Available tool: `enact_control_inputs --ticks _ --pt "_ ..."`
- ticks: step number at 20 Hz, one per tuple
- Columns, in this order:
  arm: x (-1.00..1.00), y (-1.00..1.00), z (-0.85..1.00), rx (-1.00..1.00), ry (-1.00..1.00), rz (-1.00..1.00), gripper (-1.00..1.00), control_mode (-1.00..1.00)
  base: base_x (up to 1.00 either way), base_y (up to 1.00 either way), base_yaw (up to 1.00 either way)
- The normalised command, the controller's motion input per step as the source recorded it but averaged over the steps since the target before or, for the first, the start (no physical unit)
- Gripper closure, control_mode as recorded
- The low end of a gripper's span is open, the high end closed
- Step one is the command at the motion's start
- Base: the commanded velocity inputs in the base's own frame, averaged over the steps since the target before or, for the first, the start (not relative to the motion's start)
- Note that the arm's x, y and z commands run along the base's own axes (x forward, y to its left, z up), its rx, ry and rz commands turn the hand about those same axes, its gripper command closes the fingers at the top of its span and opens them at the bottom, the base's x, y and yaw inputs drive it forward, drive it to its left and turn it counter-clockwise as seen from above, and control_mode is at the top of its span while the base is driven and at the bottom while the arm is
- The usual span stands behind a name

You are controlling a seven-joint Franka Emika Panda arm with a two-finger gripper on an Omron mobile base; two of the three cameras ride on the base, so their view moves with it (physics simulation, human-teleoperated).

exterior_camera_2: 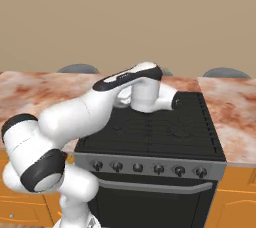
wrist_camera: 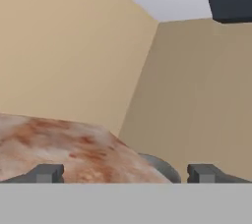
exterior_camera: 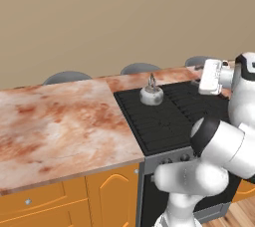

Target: Pick the kettle from the cabinet and place it on a stove burner. Then pick the pot from the counter and place it on another stove burner. Finally, turn both burners on.

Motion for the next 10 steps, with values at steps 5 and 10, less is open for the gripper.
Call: enact_control_inputs --ticks 5,10 --pt "-0.56 0.2 0.29 -0.06 0.0 -0.42 -1.0 -1.0 0.0 0.0 0.0" --pt "-0.48 0.2 0.37 -0.07 0.0 -0.43 -1.0 -1.0 0.0 0.0 0.0"
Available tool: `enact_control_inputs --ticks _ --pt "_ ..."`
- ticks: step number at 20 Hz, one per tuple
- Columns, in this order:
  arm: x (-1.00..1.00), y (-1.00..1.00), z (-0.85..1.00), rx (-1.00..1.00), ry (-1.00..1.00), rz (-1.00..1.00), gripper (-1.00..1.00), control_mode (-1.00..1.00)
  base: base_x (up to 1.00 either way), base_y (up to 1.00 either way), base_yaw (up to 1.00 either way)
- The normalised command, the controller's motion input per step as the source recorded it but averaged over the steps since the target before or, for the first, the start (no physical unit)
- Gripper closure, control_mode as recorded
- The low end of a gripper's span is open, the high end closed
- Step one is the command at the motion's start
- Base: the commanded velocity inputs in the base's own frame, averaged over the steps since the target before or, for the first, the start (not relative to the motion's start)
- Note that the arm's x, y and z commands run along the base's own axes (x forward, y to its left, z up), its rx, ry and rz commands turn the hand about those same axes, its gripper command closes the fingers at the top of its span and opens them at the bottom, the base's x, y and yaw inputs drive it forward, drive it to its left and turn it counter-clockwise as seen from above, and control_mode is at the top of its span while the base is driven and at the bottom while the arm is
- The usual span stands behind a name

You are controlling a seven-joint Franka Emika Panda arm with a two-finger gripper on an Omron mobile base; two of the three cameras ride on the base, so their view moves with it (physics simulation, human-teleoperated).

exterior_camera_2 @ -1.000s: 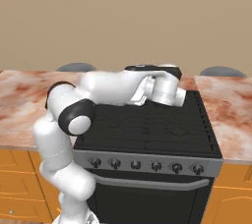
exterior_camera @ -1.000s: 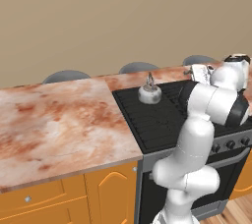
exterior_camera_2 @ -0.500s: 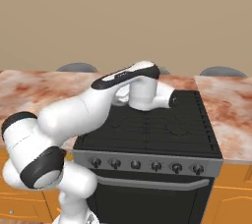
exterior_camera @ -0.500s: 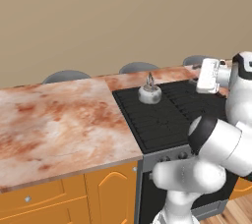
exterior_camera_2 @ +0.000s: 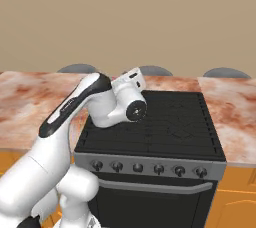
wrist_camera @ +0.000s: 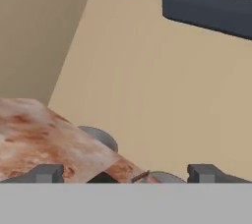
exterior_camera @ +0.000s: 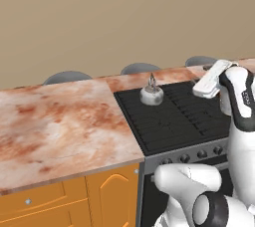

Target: Pick the kettle from the cabinet and place it on a stove burner. Then pick the pot from the counter and place it on another stove burner. Finally, turn both burners on.

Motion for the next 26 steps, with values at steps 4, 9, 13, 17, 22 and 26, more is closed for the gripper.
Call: enact_control_inputs --ticks 4,9,13,17,22,26 --pt "-0.46 0.18 0.39 -0.09 0.0 -0.41 -1.0 -1.0 0.0 0.0 0.0" --pt "-0.52 0.1 0.29 -0.08 0.05 -0.38 -1.0 -1.0 0.0 0.0 0.0" --pt "-0.55 0.0 0.26 -0.04 0.15 -0.31 -1.0 -1.0 0.0 0.0 0.0" --pt "-0.47 0.0 0.23 0.0 0.21 -0.26 -1.0 -1.0 0.0 0.0 0.0" --pt "-0.3 0.0 0.17 0.0 0.25 -0.2 -1.0 -1.0 0.0 0.0 0.0" --pt "-0.09 -0.04 0.02 0.0 0.21 -0.11 -1.0 -1.0 0.0 0.0 0.0"
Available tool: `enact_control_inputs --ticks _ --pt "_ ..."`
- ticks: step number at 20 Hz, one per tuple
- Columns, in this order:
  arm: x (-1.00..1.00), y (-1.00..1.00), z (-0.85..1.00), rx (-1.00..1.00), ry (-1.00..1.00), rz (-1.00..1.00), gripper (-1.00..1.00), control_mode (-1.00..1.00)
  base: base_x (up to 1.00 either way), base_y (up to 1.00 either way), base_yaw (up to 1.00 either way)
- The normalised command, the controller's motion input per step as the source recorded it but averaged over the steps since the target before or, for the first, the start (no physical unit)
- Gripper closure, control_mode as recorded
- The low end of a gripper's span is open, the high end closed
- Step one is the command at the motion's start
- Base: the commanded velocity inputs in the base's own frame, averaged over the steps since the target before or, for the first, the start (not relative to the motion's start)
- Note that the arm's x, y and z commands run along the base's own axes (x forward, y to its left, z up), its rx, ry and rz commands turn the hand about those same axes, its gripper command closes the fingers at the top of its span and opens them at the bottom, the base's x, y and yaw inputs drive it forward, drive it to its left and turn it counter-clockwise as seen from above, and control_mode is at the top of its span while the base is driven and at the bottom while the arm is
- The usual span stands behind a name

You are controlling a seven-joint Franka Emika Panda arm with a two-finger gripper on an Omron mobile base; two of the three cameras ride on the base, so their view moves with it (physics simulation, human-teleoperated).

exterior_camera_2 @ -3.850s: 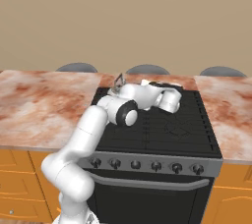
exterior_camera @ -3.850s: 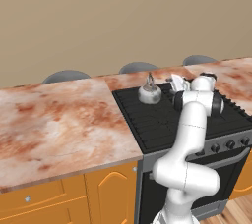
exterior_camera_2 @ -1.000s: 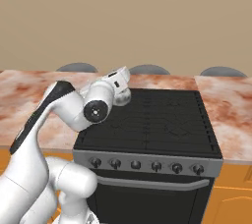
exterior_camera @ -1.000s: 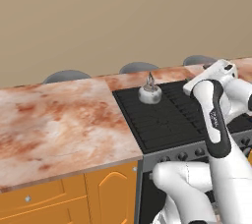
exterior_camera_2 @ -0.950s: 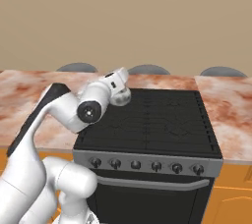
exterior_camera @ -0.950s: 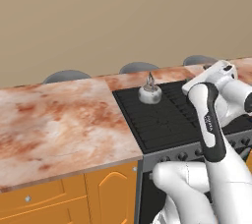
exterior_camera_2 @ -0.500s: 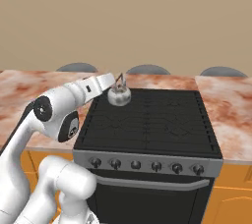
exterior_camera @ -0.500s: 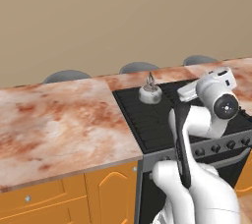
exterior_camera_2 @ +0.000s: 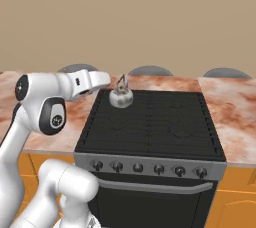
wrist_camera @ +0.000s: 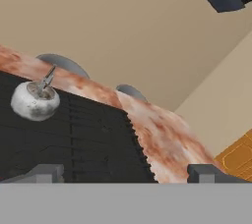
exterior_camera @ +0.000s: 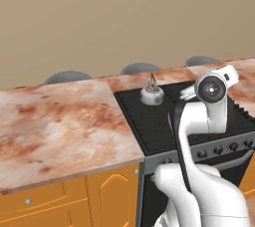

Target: Pick the kettle from the cabinet and place it on a stove burner. Then pick the pot from the counter and place it on another stove burner. Finally, turn both burners on.

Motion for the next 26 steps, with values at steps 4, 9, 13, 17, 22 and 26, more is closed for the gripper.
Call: enact_control_inputs --ticks 4,9,13,17,22,26 --pt "-0.01 0.05 0.0 -0.01 0.1 -0.03 -1.0 -1.0 0.0 0.0 0.0" --pt "0.0 0.06 0.0 -0.01 0.01 0.0 -1.0 -1.0 0.0 0.0 0.0" --pt "0.0 0.0 0.0 0.0 0.0 0.0 -1.0 -1.0 0.0 0.0 0.0" --pt "0.0 0.0 0.0 0.0 0.0 0.0 -1.0 1.0 -0.25 0.0 -0.04" --pt "0.0 0.0 0.0 0.0 0.0 0.0 -1.0 1.0 -0.57 -0.08 -0.2" --pt "0.0 0.0 0.0 0.0 0.0 0.0 -1.0 1.0 -0.48 -0.13 -0.24"
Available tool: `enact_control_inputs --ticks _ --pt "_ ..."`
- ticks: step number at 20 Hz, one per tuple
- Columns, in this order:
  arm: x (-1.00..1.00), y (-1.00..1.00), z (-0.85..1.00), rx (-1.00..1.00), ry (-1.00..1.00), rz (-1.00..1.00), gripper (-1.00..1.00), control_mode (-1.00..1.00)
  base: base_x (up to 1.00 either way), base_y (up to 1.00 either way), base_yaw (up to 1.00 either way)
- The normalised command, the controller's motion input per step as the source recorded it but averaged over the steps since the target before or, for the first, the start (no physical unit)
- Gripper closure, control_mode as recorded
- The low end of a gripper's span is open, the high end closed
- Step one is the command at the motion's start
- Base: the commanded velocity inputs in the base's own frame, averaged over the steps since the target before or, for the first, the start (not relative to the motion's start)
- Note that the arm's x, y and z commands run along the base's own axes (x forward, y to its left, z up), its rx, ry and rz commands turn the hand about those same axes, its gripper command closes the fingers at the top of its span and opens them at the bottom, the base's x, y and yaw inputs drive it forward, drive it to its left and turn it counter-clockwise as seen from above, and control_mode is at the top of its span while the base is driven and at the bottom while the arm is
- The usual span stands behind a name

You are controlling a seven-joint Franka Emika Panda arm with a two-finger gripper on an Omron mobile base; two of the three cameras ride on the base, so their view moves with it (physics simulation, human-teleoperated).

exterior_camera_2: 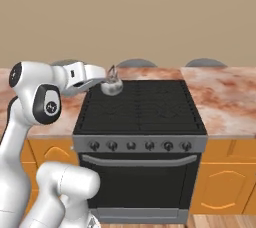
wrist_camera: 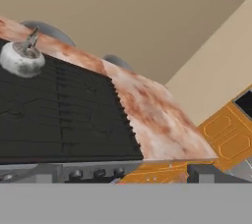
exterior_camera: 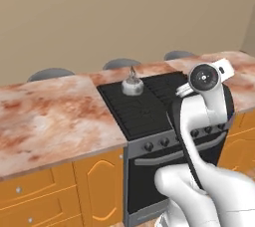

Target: Pick the kettle from the cabinet and place it on a stove burner. Then pick the pot from the counter and place it on another stove burner. Finally, turn both burners on.

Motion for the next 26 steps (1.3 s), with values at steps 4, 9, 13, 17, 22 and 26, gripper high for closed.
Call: enact_control_inputs --ticks 4,9,13,17,22,26 --pt "0.0 0.0 0.0 0.0 0.0 0.0 -1.0 1.0 -0.24 -0.23 -0.29" --pt "0.0 0.0 0.0 0.0 0.0 0.0 -1.0 1.0 0.0 -0.05 -0.37" --pt "0.0 0.0 0.0 0.0 0.0 0.0 -1.0 1.0 0.0 -0.01 -0.47" --pt "0.0 0.0 0.0 0.0 0.0 0.0 -1.0 1.0 0.0 0.0 -0.54" --pt "0.0 0.0 0.0 0.0 0.0 0.0 -1.0 1.0 0.0 0.0 -0.6" --pt "0.0 0.0 0.0 0.0 0.0 0.0 -1.0 1.0 0.0 0.0 -0.63"
